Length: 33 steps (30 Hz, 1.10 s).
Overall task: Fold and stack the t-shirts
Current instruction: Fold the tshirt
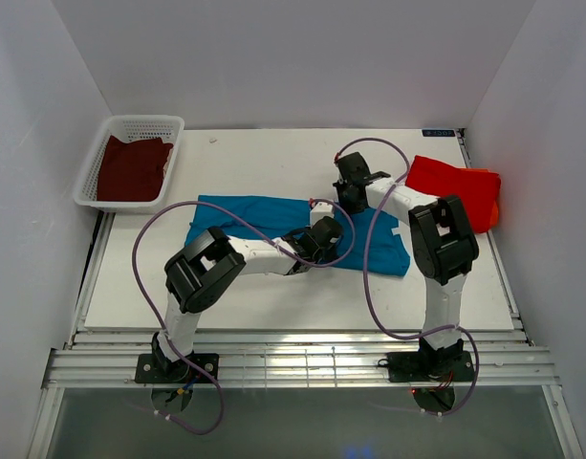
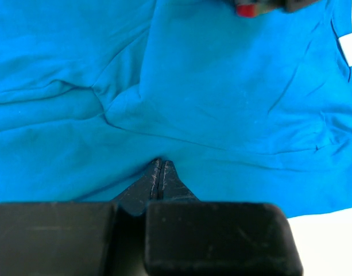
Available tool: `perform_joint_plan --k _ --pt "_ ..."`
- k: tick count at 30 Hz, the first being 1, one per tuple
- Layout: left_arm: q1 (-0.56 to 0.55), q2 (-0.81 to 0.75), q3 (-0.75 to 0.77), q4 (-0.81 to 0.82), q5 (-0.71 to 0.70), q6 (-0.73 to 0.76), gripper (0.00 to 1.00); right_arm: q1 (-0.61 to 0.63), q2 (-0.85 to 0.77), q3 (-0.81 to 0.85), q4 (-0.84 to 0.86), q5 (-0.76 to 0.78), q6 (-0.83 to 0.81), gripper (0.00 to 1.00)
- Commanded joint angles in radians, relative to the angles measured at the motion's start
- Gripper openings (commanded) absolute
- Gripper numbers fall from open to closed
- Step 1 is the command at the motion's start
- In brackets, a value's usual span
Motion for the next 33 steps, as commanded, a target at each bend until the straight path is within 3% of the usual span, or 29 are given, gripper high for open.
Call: perform_joint_plan --k 1,12,14,15,19,26,33 --pt "-0.001 0.028 0.000 -0.075 -0.019 -0.039 0.00 -0.004 -0.112 0.035 -0.009 0.034 -0.014 0.08" --pt "-0.001 0.047 -0.006 -0.080 -0.010 -0.063 0.00 -0.004 -0.175 0.030 -0.030 0.048 -0.024 0.08" --pt "-0.001 0.047 -0.003 -0.078 -0.007 -0.063 0.00 -0.004 -0.138 0.041 -0.047 0.031 -0.020 0.16" --pt "-0.001 0.047 -0.003 -0.078 0.001 -0.064 0.00 -0.004 -0.126 0.048 -0.064 0.027 -0.017 0.29" --pt "-0.001 0.044 -0.002 -0.083 0.004 -0.058 0.00 -0.004 -0.082 0.029 -0.072 -0.003 -0.005 0.44" --pt "-0.001 0.039 -0.006 -0.089 -0.009 -0.061 0.00 -0.004 -0.025 -0.002 -0.060 -0.038 0.002 0.43" --pt "-0.001 0.033 -0.009 -0.103 -0.025 -0.067 0.00 -0.004 -0.008 0.008 -0.089 -0.041 0.008 0.27"
